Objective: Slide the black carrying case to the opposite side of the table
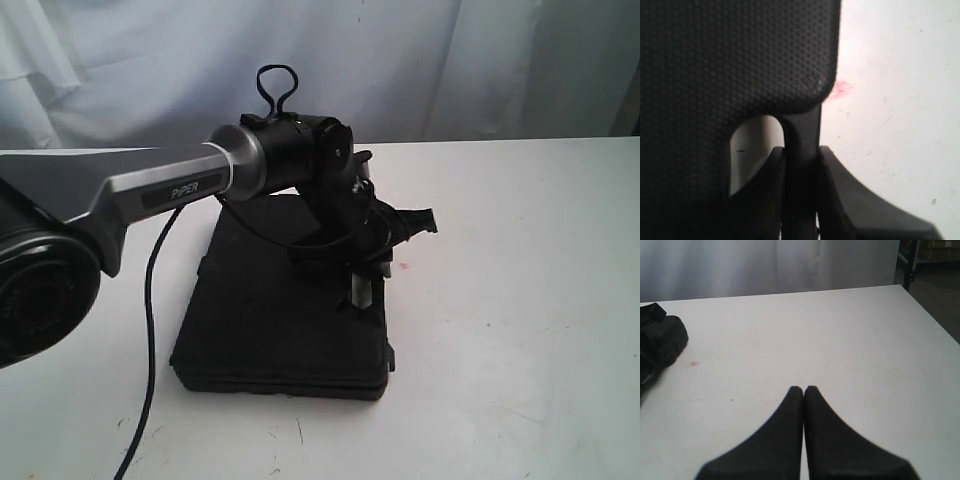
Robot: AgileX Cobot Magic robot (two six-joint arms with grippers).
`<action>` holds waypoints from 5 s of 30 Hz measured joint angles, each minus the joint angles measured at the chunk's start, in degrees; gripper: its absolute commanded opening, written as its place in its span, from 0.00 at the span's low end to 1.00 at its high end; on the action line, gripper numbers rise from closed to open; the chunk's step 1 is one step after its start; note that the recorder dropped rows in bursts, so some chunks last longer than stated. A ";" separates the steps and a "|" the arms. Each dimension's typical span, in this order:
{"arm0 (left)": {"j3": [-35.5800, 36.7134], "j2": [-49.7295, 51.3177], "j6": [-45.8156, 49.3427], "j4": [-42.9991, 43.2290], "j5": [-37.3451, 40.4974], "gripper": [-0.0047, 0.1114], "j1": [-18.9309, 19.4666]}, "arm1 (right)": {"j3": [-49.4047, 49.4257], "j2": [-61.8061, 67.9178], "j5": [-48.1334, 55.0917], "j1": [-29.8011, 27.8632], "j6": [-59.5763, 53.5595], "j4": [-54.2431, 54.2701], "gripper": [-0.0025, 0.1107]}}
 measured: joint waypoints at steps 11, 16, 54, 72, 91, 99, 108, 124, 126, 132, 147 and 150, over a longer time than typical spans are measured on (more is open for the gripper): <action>-2.64 1.36 -2.36 -0.45 -2.24 0.04 -0.60 | 0.00 0.00 0.00 0.00 0.00 0.00 0.02; -2.64 1.36 -2.60 0.09 -2.24 0.25 -0.70 | 0.00 0.00 0.00 0.00 0.00 0.00 0.02; 30.98 -34.67 -5.18 37.16 -14.84 0.04 -0.70 | 0.00 0.00 0.00 0.00 0.00 0.00 0.02; 64.12 -63.12 -9.41 41.10 -24.62 0.04 -0.70 | 0.00 0.00 0.00 0.00 0.00 0.00 0.02; 65.85 -66.41 -8.24 46.45 -16.28 0.04 -0.70 | 0.00 0.00 0.00 0.00 0.00 0.00 0.02; 76.12 -80.51 -8.34 42.66 -22.52 0.04 10.42 | 0.00 0.00 0.00 0.00 0.00 0.10 0.02; 92.41 -104.49 -8.38 39.15 -29.75 0.04 28.60 | 0.00 0.00 0.00 0.00 0.00 0.10 0.02; 104.13 -125.08 -8.48 35.95 -30.31 0.04 37.94 | 0.00 0.00 0.00 0.00 0.00 0.10 0.02; 104.13 -125.05 -8.48 35.95 -30.36 0.04 37.94 | 0.00 0.00 0.00 0.00 0.00 0.10 0.02; 104.35 -125.19 -7.38 35.19 -30.36 0.04 37.94 | 0.00 0.00 0.00 0.00 0.00 0.10 0.02; 108.21 -131.51 27.27 14.62 -30.75 0.04 37.94 | 0.00 0.00 0.00 0.00 0.00 0.10 0.02; 110.72 -133.74 25.60 14.62 -31.06 0.04 37.94 | 0.00 0.00 0.00 0.00 0.00 0.10 0.02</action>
